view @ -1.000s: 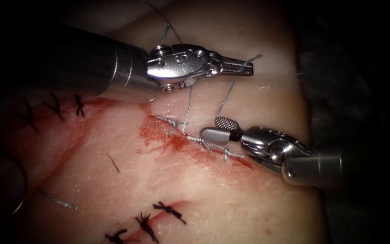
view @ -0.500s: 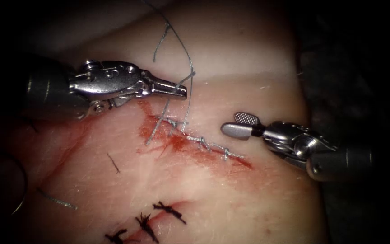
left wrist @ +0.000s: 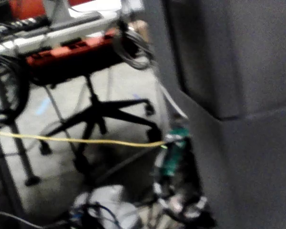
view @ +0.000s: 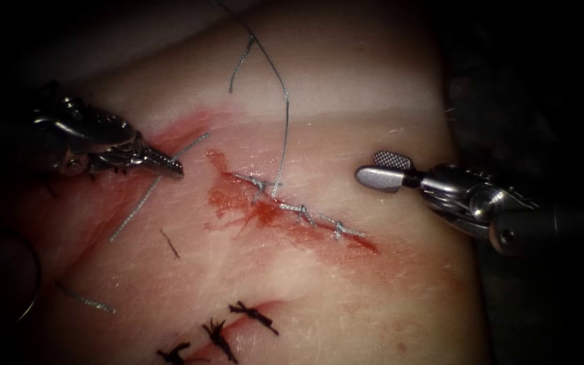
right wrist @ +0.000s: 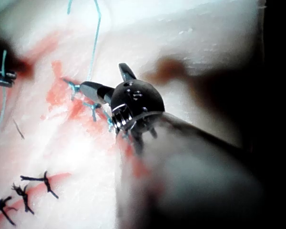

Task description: Wound Closure

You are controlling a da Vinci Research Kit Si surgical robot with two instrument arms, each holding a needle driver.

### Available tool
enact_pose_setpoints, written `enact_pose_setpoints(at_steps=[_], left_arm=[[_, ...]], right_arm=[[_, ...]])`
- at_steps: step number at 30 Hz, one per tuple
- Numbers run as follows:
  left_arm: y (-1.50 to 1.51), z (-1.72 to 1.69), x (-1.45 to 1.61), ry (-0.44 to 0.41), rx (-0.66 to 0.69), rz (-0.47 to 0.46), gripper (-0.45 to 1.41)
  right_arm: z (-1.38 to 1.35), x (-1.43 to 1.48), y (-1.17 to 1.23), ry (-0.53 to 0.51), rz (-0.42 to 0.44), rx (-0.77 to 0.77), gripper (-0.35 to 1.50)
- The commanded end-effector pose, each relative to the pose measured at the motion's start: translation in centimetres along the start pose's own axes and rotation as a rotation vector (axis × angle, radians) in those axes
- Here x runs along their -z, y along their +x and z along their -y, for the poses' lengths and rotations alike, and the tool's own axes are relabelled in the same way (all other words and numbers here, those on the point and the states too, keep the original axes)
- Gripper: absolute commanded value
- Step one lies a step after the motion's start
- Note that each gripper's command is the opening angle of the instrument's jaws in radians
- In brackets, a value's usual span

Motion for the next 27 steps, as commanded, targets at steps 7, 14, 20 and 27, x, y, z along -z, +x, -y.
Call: enact_pose_setpoints(at_steps=[7,14,20,27], left_arm=[[-0.17,0.23,-0.26,0.023,0.037,0.063,1.05],[-0.22,0.22,-0.31,0.087,-0.086,0.134,1.33],[0.05,0.08,-0.10,0.077,-0.069,0.109,1.33],[0.47,-0.18,0.38,0.065,-0.001,-0.041,0.99]], right_arm=[[0.05,-0.06,-0.04,0.004,0.002,-0.001,1.45],[0.06,-0.05,-0.03,0.004,0.003,-0.002,1.47],[0.06,-0.04,-0.03,0.005,0.004,-0.002,1.47],[0.06,0.00,0.01,0.005,0.005,-0.007,1.47]])
